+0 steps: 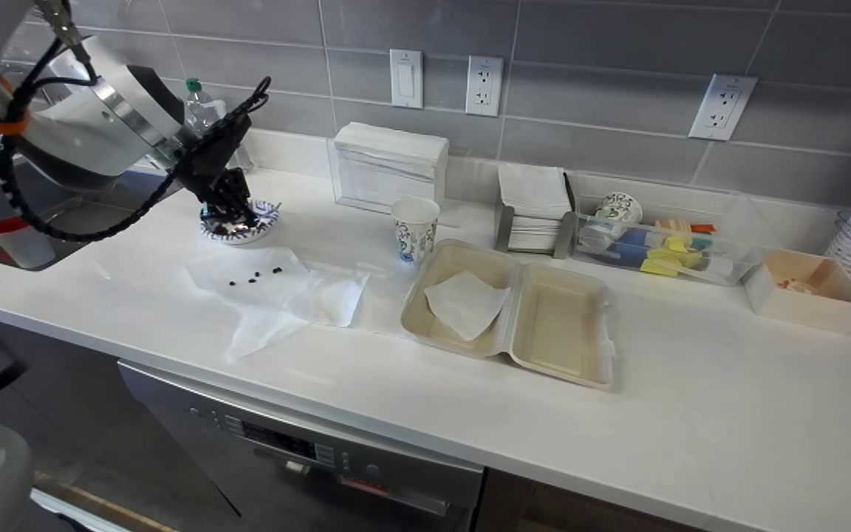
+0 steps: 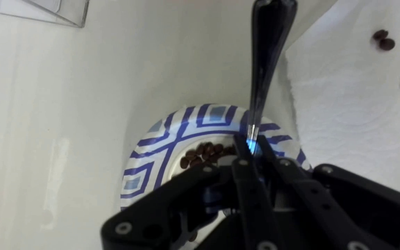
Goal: Move some of the contents in the bowl using a spoon and put them on the paper towel
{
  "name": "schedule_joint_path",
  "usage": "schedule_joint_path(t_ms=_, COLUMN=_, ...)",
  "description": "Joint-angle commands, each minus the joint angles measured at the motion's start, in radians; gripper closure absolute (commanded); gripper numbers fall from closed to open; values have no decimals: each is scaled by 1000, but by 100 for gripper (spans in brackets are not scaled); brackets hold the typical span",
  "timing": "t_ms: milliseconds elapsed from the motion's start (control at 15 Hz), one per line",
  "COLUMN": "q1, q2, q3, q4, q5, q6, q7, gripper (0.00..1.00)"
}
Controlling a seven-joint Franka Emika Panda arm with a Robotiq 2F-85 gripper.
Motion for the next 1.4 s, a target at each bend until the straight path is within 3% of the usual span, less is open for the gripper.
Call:
schedule_joint_path(t_ms=0, q1=2, q2=-13, q3=-4, q4=-14, q5=13, q6=-8, q7=-19, gripper=98)
schedule_joint_path(t_ms=200, q1=6, q2=3, q3=-12, q4=-1, q5=-22, q6=-3, q7=20, gripper=98)
schedule_joint_path(t_ms=1333, q1=30, q2=74, q3=15, q4=39, q5=19, q6=45, q7=74, gripper=98)
